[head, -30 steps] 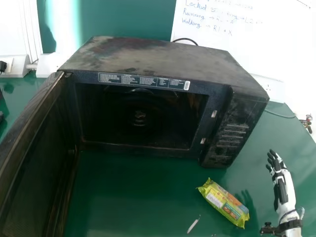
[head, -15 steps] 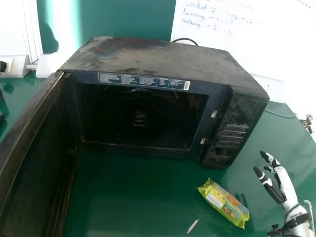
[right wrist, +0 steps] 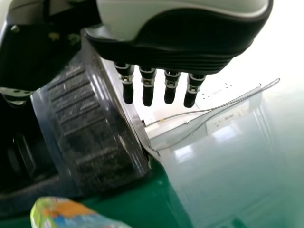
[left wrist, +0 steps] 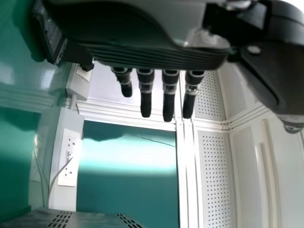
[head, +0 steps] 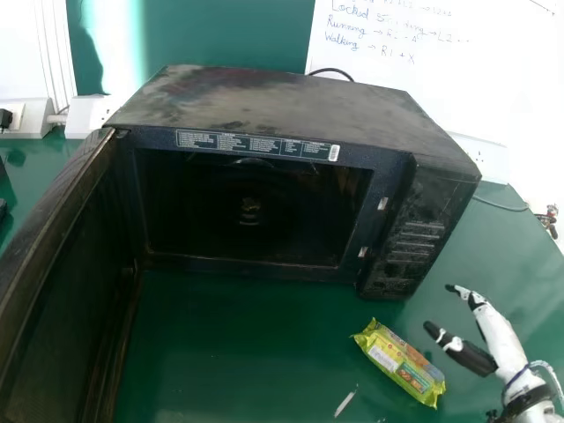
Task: Put biscuit inside oven
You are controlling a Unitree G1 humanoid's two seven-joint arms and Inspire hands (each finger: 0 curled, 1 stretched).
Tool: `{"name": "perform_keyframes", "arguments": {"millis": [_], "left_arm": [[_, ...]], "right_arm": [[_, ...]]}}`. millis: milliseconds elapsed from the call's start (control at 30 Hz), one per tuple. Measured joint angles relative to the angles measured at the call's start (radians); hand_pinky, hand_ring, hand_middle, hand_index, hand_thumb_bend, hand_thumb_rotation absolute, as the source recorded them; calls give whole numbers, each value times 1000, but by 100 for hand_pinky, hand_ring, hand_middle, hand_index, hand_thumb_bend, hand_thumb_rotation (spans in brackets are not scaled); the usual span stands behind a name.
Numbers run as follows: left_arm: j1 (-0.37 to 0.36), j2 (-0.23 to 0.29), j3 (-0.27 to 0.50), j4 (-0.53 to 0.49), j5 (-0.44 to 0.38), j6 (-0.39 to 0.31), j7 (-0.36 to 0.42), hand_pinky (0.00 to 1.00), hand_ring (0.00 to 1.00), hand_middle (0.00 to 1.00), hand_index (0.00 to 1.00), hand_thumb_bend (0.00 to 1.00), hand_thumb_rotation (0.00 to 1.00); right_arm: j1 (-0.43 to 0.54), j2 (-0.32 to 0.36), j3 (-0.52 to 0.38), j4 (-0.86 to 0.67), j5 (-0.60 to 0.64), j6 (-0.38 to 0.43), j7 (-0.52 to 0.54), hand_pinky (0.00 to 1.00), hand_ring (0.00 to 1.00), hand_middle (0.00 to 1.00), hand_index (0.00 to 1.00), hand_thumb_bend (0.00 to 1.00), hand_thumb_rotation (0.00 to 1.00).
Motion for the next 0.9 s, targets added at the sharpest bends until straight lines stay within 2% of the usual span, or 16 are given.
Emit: {"name": "perform_keyframes", "arguments": {"millis": [167,400,667,900], "left_arm": [[0,0,0,-2,8,0,6,99,90,91,91,100,100],[3,0,0,-6,9,1,8,99,91,91,91,100,100],[6,-1,0,-15,8,1,9,98,91,91,90,100,100],[7,-2,0,-23,11,1,8,99,91,91,91,100,100]], "right_arm": [[26,-6,4,-23,-110,-61,-71,88,91,94,92,98,57],[74,-13,4,-118,-203,-13,-76,90,91,94,91,100,59],[148,-13,1,-209,-295,4,-80,86,89,92,89,100,59],[191,12,2,-248,-373,-13,-166,83,87,91,89,100,62]]}}
